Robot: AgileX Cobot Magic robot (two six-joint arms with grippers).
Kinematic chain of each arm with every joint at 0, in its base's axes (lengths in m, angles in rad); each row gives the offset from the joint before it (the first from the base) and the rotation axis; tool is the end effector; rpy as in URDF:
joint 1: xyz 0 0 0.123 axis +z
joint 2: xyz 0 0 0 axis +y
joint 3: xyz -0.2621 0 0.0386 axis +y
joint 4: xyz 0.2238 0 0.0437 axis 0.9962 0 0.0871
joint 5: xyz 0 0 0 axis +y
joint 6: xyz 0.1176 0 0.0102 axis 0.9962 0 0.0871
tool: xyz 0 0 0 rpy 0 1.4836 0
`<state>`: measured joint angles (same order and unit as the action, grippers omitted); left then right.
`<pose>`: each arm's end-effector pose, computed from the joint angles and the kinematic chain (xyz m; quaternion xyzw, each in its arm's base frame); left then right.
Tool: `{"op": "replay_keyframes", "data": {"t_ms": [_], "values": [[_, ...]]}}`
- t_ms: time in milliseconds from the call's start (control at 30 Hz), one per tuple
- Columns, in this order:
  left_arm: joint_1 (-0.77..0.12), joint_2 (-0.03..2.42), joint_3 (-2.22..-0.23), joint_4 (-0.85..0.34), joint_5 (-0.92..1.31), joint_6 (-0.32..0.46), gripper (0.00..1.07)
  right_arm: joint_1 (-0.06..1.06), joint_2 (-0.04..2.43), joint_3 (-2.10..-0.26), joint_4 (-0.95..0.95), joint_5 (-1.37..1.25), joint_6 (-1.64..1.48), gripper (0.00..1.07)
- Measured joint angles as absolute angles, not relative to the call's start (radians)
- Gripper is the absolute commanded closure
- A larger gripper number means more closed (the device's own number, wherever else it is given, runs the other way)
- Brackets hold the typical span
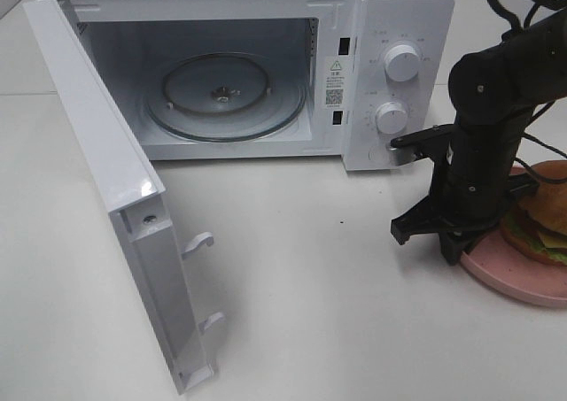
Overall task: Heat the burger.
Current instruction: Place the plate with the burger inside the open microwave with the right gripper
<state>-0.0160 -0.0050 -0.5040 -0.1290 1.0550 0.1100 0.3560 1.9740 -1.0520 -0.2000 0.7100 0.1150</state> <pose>0.0170 -0.0135 0.2559 0.0559 0.8458 -0.0396 0.5291 0.2983 0.0946 0.0800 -0.1939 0.9787 -0.0612 0.0280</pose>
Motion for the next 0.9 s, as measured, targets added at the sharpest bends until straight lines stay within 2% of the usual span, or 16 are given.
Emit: {"op": "replay_keyframes", "data": {"t_ms": [200,900], "values": [[-0.016,-0.005,-0.504,-0.129,1.055,0.11,1.06,0.425,1.939,-1.034,-0.3,0.718,0.155,1.07],[-0.016,-0.005,-0.504,-0.129,1.055,0.11,1.06,0.582,1.716,-1.028,-0.293,0.85,0.102,1.07]]}}
